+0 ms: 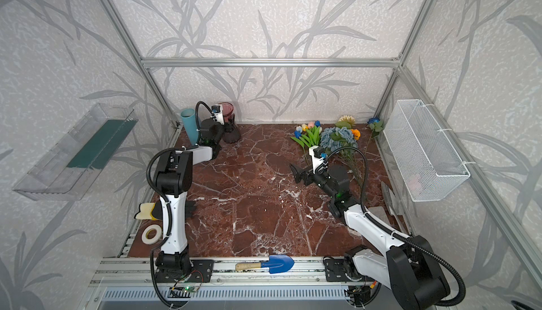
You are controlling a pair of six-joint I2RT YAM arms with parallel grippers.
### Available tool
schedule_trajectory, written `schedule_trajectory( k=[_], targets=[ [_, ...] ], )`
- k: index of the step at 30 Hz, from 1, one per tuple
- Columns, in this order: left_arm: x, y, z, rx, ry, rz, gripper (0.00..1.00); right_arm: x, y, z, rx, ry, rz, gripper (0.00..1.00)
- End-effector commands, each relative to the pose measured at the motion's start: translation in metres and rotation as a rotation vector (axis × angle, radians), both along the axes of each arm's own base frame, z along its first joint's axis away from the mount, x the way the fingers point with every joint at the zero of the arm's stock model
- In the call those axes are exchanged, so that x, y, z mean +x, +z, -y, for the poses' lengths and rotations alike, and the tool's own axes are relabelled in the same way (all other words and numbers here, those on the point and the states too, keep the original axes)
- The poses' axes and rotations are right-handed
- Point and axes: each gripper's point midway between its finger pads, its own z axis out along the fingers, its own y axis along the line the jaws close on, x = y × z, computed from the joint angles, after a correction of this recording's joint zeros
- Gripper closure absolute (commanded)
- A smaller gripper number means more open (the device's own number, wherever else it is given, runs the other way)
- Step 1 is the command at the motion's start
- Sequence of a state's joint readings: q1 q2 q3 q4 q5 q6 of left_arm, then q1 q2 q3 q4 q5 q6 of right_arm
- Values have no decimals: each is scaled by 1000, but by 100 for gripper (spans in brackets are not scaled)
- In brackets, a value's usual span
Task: Arrange flowers in a vase
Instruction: Move the vase to the center of the table.
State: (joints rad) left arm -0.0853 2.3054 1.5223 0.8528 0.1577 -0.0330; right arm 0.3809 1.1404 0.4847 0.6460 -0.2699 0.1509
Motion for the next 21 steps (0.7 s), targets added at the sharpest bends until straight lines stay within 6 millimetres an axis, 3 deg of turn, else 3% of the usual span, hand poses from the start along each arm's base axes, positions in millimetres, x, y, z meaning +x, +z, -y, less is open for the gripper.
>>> schedule_trajectory(
  k=[1,6,10,17,21],
  targets=[
    [-11,9,11,5,-49,25,73,2,7,1,16,-15,8,1],
    [-50,30,32,-18,-115,53,79,17,4,14,27,-99,-66,1],
    [-112,40,81,-12,-221,14,80,37,3,26,84,-105,-166,0],
    [-235,33,187,-18,-544,-42,82,62,-4,39,27,-134,-266,9],
    [-274,30,218,16,-646,-8,84,66,-6,39,-25,-133,-272,11]
  ],
)
